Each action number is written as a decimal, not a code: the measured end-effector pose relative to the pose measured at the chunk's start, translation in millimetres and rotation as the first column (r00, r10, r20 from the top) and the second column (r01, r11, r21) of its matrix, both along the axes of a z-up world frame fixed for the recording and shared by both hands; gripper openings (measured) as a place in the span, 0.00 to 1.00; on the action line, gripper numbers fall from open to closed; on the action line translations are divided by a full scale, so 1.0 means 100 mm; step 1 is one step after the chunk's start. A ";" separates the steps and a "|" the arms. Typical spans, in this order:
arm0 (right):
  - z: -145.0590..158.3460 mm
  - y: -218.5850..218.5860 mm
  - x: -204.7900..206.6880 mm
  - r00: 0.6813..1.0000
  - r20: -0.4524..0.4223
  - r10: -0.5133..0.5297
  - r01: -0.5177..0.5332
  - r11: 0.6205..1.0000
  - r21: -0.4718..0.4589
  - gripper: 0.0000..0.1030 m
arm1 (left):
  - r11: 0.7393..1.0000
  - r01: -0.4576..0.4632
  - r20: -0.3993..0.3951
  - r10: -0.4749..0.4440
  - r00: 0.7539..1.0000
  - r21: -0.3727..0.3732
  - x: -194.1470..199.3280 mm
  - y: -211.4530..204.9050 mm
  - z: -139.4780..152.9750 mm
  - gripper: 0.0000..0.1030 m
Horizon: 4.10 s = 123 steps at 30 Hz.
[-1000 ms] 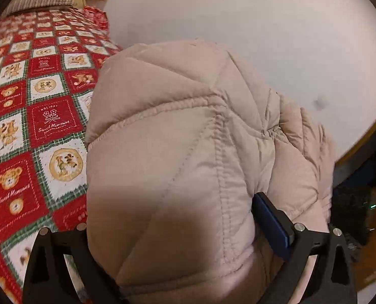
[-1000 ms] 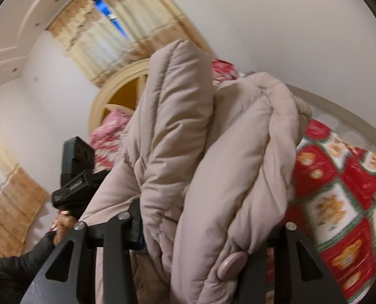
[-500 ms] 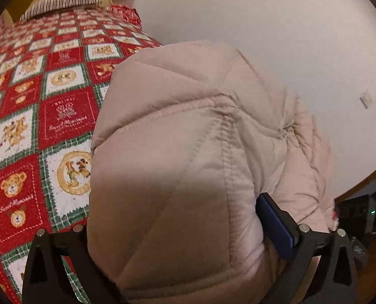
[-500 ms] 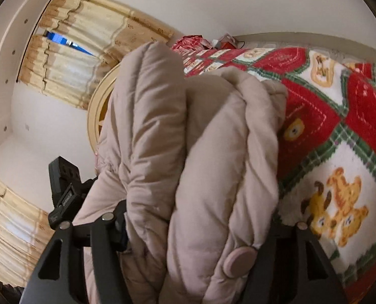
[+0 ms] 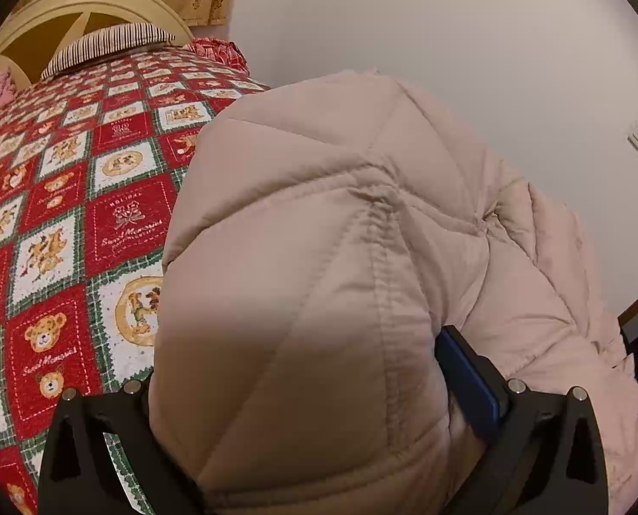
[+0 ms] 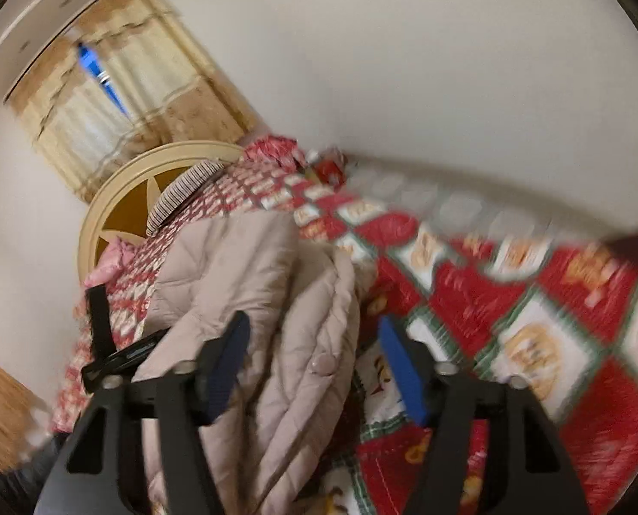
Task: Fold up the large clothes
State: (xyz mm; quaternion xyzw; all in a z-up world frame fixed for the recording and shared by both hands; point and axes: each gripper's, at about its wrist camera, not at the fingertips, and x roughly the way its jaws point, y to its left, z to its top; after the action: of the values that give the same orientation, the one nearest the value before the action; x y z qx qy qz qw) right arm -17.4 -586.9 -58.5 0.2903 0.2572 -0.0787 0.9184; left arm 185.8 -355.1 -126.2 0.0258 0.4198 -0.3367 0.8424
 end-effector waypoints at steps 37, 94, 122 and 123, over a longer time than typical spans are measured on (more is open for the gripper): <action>-0.54 0.73 0.74 0.951 -0.304 -0.061 -0.005 0.977 -0.211 0.60 | 0.989 -0.035 0.135 0.016 0.991 0.142 -0.70 0.58 0.40 0.99; 1.17 2.13 -1.66 0.972 0.172 -0.162 0.221 0.881 -0.419 1.00 | 0.991 -0.130 0.562 0.097 0.822 0.019 -2.80 2.06 1.64 0.99; 1.18 2.23 -1.59 0.974 0.169 -0.153 0.214 0.870 -0.444 1.00 | 0.994 -0.104 0.530 0.078 0.845 0.019 -2.79 2.09 1.65 0.99; 1.17 2.23 -1.58 0.974 0.168 -0.152 0.213 0.872 -0.442 1.00 | 0.994 -0.104 0.530 0.077 0.845 0.020 -2.80 2.09 1.65 0.99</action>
State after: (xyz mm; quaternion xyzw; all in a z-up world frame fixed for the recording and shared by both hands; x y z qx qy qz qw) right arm -175.9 -364.1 58.8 0.0937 0.1435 -0.2047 0.9637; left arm -93.8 -146.6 38.8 0.1175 0.1809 -0.2664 0.9394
